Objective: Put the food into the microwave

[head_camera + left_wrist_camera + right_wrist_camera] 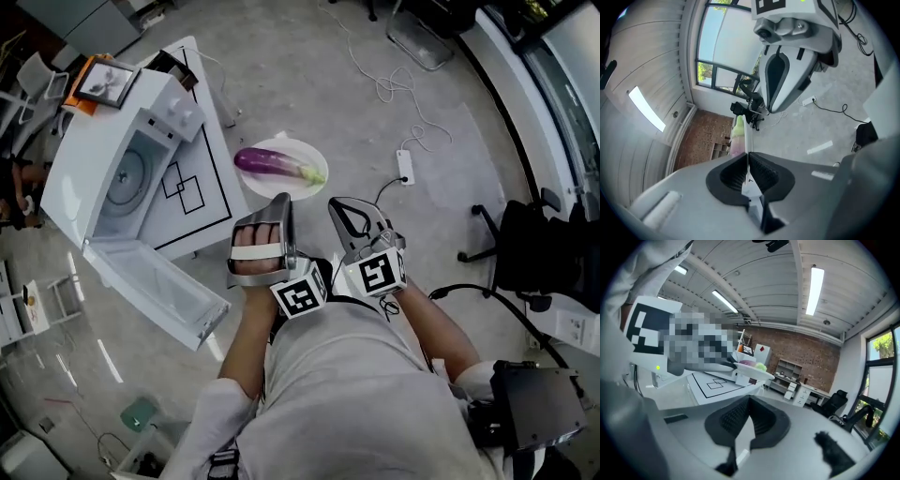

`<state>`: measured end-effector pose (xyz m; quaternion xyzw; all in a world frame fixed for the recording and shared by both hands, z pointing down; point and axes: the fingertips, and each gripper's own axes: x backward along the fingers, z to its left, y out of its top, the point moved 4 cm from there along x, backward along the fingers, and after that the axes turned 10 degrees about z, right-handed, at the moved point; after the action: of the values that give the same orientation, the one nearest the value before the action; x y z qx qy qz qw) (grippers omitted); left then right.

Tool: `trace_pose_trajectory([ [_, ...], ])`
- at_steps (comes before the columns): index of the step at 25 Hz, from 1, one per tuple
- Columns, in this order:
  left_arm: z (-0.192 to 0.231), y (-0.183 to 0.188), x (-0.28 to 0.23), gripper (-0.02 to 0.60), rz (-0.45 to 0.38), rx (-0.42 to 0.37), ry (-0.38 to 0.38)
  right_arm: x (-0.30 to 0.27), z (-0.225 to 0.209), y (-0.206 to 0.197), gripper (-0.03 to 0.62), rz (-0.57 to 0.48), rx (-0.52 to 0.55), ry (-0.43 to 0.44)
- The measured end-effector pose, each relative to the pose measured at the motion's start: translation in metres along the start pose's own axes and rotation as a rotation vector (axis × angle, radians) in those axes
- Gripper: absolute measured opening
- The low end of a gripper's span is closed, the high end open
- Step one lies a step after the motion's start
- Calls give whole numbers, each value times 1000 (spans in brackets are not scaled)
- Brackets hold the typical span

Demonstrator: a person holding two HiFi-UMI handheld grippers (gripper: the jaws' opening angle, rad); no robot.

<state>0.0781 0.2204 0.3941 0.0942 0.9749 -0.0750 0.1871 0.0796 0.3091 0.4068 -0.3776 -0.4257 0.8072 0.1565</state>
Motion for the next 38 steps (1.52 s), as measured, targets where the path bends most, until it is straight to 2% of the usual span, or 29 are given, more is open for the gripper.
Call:
trace_pose_trajectory([
  [9, 8, -77, -32, 25, 231, 76, 16, -88, 26, 52, 11, -94, 125, 210],
  [15, -7, -116, -44, 25, 407, 155, 2, -133, 55, 56, 11, -119, 183, 355],
  [25, -15, -172, -77, 25, 649, 199, 22, -202, 70, 78, 11, -204, 308, 568],
  [28, -6, -189, -86, 24, 742, 220, 31, -206, 70, 104, 11, -284, 453, 609],
  [30, 2, -201, -89, 25, 787, 210, 32, -202, 74, 121, 11, -344, 572, 596],
  [33, 12, -219, -97, 25, 836, 169, 43, -207, 86, 137, 12, -423, 820, 474],
  [34, 13, -223, -100, 25, 851, 161, 46, -211, 92, 140, 42, -450, 922, 423],
  [35, 14, -227, -102, 25, 866, 156, 47, -215, 98, 143, 113, -473, 1017, 380],
  [38, 17, -233, -105, 25, 896, 140, 52, -231, 116, 152, 130, -508, 1191, 311],
])
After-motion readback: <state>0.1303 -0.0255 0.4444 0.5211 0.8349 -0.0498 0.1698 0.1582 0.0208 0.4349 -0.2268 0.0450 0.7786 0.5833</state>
